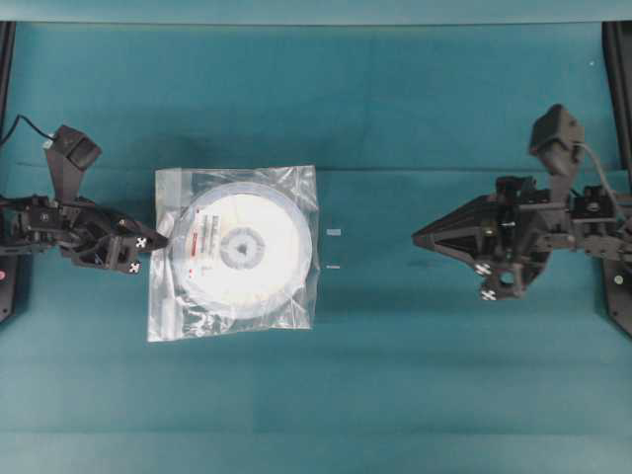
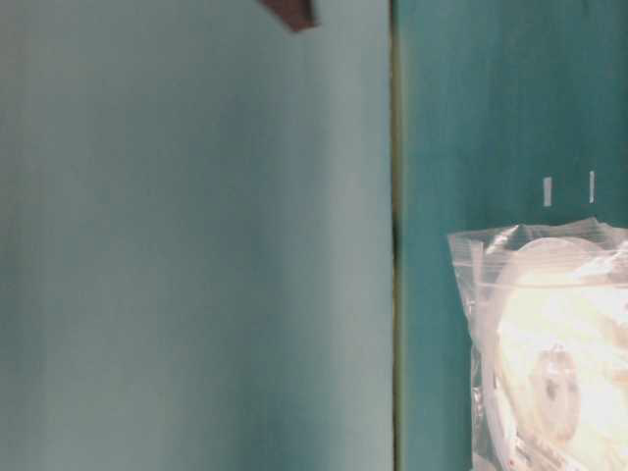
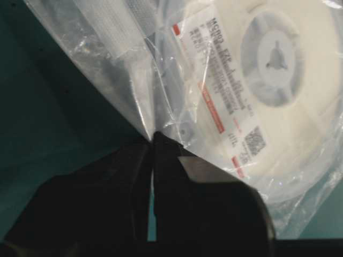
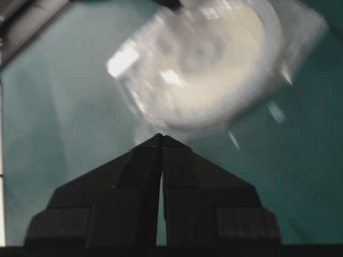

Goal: Take out the reel from the clear zip bag.
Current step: 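Close the left gripper on the bag's left edge to pin it, then reach the right gripper into the bag's open right side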

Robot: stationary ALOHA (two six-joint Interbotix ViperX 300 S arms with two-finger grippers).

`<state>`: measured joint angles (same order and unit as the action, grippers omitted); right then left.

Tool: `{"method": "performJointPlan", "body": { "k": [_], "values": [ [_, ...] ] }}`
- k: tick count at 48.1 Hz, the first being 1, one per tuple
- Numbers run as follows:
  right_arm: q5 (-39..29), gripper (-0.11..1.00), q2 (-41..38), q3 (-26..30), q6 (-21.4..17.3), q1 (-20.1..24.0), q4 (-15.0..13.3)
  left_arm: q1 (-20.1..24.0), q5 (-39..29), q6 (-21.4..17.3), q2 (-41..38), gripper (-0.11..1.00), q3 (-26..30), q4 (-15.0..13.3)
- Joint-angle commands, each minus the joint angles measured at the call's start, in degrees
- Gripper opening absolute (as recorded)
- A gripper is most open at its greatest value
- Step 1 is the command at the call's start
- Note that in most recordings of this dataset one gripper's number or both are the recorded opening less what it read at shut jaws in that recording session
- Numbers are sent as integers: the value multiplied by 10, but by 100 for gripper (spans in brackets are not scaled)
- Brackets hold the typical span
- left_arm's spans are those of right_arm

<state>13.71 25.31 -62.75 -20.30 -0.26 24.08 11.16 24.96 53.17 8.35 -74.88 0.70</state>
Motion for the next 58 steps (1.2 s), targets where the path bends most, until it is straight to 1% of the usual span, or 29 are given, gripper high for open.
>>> {"method": "performJointPlan", "body": {
  "k": [1, 2, 6, 9, 13, 16, 18, 21, 22, 26, 28, 30, 32, 36, 42, 58],
  "values": [
    [-5, 0, -20, 13, -5, -4, 37, 0, 0, -5, 0, -4, 5, 2],
    [-6, 0, -31, 16, -4, -4, 47, 0, -1, -8, 0, -4, 5, 2],
    [-5, 0, -59, 29, -4, -6, 65, 0, -1, -19, -1, -4, 8, 2],
    [-5, 2, -81, 42, -4, -8, 70, 2, -1, -25, -3, -4, 11, 2],
    [-5, 10, -114, 65, -5, -11, 74, 3, -3, -26, -5, -4, 12, 2],
    [-5, 21, -138, 83, -6, -14, 78, 3, -7, -26, -6, -4, 12, 2],
    [-8, 31, -158, 100, -6, -17, 87, 3, -10, -26, -7, -4, 12, 2],
    [-10, 49, -182, 119, -5, -20, 105, 3, -13, -26, -7, -4, 11, 2],
    [-10, 57, -188, 124, -5, -21, 112, 3, -13, -26, -7, -4, 11, 2],
    [-11, 79, -215, 141, -4, -21, 124, 4, -14, -26, -7, -4, 11, 2],
    [-11, 87, -228, 147, -4, -21, 130, 3, -13, -26, -7, -4, 11, 2],
    [-11, 93, -238, 149, -4, -22, 133, 3, -13, -26, -7, -4, 11, 2],
    [-11, 93, -248, 152, -5, -23, 138, 3, -14, -26, -7, -4, 11, 2],
    [-11, 89, -266, 161, -4, -24, 156, 3, -14, -26, -7, -3, 10, 1],
    [-11, 90, -284, 172, -4, -25, 170, 3, -14, -26, -7, -4, 10, 2],
    [-32, 90, -332, 220, -4, -29, 171, 3, -14, -26, -7, -4, 8, 2]
  ]
}}
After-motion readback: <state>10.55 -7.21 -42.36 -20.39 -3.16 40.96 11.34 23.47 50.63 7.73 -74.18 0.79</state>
